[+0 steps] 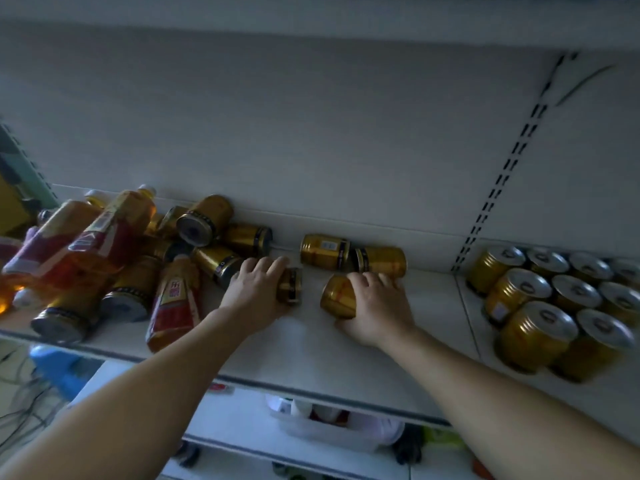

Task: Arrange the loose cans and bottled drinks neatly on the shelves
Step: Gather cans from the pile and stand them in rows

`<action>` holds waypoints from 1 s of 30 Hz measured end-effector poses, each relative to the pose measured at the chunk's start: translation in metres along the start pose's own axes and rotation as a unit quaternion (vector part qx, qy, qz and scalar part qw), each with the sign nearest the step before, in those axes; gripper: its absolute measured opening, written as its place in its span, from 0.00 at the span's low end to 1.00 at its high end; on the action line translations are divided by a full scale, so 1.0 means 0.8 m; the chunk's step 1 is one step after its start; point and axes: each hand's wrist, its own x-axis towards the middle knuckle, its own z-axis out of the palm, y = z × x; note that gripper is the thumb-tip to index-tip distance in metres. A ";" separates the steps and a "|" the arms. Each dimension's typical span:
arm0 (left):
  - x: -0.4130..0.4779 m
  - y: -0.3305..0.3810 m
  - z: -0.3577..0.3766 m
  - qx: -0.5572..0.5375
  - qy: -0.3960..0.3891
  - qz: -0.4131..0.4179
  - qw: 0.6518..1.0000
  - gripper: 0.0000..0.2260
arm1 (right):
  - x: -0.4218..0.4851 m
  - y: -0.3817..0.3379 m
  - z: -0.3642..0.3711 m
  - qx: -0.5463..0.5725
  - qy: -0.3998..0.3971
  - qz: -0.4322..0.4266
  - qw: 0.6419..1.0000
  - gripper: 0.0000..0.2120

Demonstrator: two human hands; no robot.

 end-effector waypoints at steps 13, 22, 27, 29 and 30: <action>-0.057 0.029 0.010 -0.444 0.005 -0.042 0.895 0.31 | -0.095 -0.018 0.014 0.389 0.139 0.255 0.874 0.33; -0.038 0.021 -0.024 -0.257 -0.036 0.018 0.966 0.32 | -0.090 -0.010 0.007 0.397 0.117 0.229 0.881 0.39; -0.037 0.034 -0.012 -0.427 -0.044 -0.040 0.902 0.39 | -0.090 0.001 0.000 0.399 0.092 0.206 0.889 0.38; -0.047 0.039 -0.002 -0.455 -0.020 -0.059 0.888 0.33 | -0.091 0.006 0.003 0.396 0.092 0.203 0.891 0.38; -0.053 0.039 0.003 -0.434 -0.015 -0.057 0.899 0.30 | -0.092 0.008 0.004 0.395 0.092 0.203 0.891 0.39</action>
